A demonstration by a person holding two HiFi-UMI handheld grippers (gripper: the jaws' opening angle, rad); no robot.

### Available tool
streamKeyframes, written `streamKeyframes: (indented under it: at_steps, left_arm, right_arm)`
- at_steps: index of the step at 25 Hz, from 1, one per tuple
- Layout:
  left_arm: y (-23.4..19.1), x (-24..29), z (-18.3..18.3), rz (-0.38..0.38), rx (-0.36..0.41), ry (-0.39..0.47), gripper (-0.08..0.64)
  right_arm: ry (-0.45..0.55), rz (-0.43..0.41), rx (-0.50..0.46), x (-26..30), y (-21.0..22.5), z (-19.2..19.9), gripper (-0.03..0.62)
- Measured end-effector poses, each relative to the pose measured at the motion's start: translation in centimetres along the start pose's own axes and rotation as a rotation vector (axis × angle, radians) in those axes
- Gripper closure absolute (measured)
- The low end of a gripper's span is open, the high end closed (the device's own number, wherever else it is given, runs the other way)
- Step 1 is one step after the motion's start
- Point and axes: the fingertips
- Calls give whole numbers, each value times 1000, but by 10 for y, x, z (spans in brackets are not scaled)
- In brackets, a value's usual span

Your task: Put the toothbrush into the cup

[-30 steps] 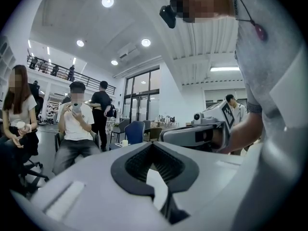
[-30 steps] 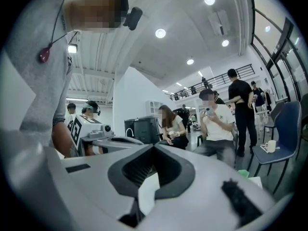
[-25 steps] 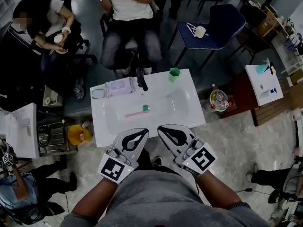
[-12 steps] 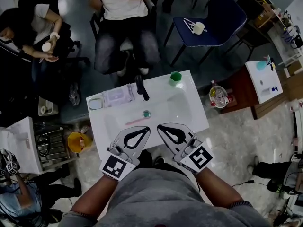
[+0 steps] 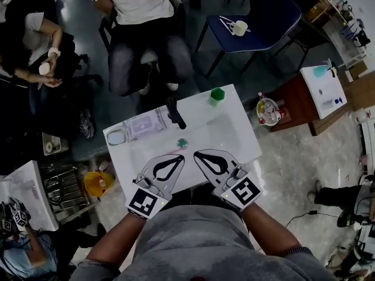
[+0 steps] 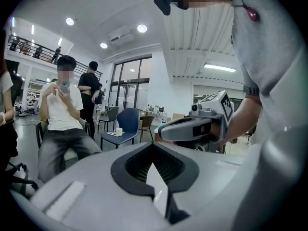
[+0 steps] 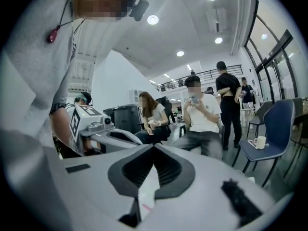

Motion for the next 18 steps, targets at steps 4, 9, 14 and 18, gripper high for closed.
streamKeyframes:
  at_steps: [4, 9, 14, 18]
  left_arm:
    - [-5, 7, 18, 21, 27, -27, 551]
    - [-14, 20, 41, 21, 19, -82, 551]
    - [-19, 33, 69, 33, 40, -161, 551]
    - [-19, 42, 96, 65, 60, -240, 549]
  right_arm:
    - [-16, 15, 3, 5, 7, 11, 578]
    - [-27, 24, 20, 13, 19, 24, 578]
    - [-50, 31, 36, 23, 33, 41, 578]
    - [-62, 50, 61, 28, 41, 57, 578]
Point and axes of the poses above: the fingertips, and each gripper's own axes: x forward along the fingers, y to its right, z out of its underside, and after that the axes turned 1 degree about x, right-handed
